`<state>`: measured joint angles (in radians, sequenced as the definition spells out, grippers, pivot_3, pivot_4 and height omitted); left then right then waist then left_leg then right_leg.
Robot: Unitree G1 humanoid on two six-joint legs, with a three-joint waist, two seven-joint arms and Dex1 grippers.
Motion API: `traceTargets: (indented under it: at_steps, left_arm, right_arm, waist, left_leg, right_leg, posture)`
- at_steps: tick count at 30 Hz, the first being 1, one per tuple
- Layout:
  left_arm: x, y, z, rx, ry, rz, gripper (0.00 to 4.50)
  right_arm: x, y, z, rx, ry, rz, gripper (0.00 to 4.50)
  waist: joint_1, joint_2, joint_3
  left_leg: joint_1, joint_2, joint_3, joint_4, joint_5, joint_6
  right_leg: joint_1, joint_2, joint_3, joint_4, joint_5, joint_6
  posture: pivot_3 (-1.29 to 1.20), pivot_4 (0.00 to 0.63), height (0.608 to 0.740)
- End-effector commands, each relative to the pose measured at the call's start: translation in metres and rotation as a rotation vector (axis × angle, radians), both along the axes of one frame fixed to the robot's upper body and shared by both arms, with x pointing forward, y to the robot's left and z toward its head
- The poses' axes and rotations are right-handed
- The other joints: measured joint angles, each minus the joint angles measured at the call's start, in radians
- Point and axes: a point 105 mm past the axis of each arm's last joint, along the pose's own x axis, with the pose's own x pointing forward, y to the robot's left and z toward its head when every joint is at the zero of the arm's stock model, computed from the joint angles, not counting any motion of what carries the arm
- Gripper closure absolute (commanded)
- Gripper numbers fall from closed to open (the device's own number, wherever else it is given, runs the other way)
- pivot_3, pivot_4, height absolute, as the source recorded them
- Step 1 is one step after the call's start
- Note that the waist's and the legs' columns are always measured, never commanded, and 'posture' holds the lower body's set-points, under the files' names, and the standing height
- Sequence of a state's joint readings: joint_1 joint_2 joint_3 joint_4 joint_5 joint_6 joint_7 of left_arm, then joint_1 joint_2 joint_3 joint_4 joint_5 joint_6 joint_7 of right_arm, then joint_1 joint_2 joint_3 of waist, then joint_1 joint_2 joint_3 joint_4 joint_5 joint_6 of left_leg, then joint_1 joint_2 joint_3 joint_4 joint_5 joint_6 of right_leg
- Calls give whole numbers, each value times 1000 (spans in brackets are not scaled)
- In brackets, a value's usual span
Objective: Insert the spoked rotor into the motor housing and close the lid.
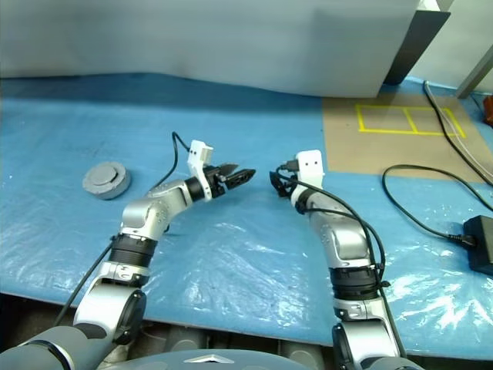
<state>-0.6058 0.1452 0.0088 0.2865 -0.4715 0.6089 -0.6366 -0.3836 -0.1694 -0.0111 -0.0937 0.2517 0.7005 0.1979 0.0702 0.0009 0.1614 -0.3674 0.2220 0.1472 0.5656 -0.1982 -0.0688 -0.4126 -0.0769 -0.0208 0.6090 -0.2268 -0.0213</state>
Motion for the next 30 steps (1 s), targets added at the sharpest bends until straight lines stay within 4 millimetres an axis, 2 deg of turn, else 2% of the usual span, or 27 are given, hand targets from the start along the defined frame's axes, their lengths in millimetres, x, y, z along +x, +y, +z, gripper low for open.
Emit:
traceTargets:
  at_steps: [1, 13, 16, 23, 30]
  left_arm:
    - [4, 2, 10, -7, -37, 21, 149]
    - [6, -1, 14, -4, -50, 8, 149]
    - [9, 1, 10, 2, -40, 30, 149]
    - [8, 0, 6, -1, -29, 31, 149]
    - [11, -2, 22, -64, -38, 38, 149]
  right_arm:
    - [-1, 1, 10, 6, -38, -3, 963]
    - [1, 2, 16, 16, -59, -7, 963]
    - [1, -1, 9, 11, -38, -24, 963]
    - [2, -4, 10, 5, -39, -34, 963]
    - [1, -7, 13, -7, -55, -40, 963]
  waist:
    - [0, 0, 0]
    - [0, 0, 0]
    - [0, 0, 0]
    - [0, 0, 0]
    - [0, 0, 0]
  left_leg:
    - [0, 0, 0, 0, 0, 0]
    - [0, 0, 0, 0, 0, 0]
    - [0, 0, 0, 0, 0, 0]
    - [0, 0, 0, 0, 0, 0]
    - [0, 0, 0, 0, 0, 0]
  right_leg:
    - [0, 0, 0, 0, 0, 0]
    - [0, 0, 0, 0, 0, 0]
    - [0, 0, 0, 0, 0, 0]
    - [0, 0, 0, 0, 0, 0]
    - [0, 0, 0, 0, 0, 0]
  posture:
    - [0, 150, 740]
    - [0, 150, 740]
    - [0, 150, 740]
    - [0, 150, 740]
    - [0, 150, 740]
